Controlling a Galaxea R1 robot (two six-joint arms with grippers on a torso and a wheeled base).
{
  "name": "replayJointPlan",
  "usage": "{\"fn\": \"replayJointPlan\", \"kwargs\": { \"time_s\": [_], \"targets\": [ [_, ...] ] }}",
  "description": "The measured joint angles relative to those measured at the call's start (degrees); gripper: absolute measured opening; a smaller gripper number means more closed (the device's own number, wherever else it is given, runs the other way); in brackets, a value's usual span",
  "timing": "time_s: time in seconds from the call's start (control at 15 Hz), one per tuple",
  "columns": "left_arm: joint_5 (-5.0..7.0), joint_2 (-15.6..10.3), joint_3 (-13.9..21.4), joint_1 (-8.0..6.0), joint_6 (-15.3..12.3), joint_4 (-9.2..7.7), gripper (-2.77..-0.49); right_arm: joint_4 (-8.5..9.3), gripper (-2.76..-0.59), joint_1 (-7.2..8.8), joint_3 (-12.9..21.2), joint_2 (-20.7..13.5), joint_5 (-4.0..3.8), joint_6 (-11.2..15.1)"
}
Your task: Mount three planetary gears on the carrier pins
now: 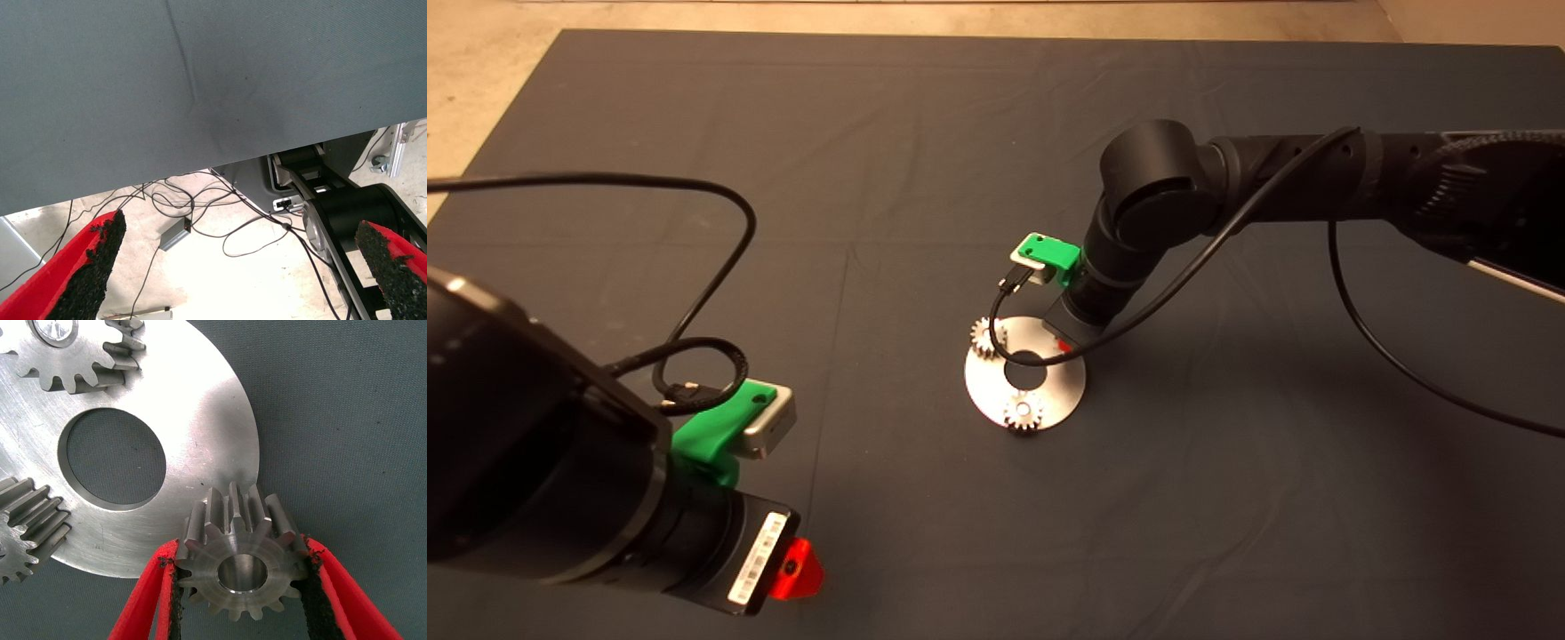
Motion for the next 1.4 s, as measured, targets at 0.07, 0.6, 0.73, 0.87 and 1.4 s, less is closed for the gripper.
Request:
{"fn": "replayJointPlan", "kwargs": {
  "time_s": [0.07,0.6,0.73,0.87,1.4],
  "targets": [
    [0.0,0.0,0.0,0.0,0.0,0.0,-0.77,0.0,-2.39,0.0,0.0,0.0,-0.02,0.0],
    [0.0,0.0,0.0,0.0,0.0,0.0,-0.77,0.02,-2.38,0.0,0.01,0.0,-0.02,0.04],
    [0.0,0.0,0.0,0.0,0.0,0.0,-0.77,0.02,-2.39,0.0,0.02,0.17,-0.03,0.09],
    [0.0,0.0,0.0,0.0,0.0,0.0,-0.77,0.02,-2.39,0.0,0.01,0.48,0.02,0.09],
    [0.0,0.0,0.0,0.0,0.0,0.0,-0.77,0.02,-2.39,-0.04,0.11,0.45,-0.02,0.09]
  ]
}}
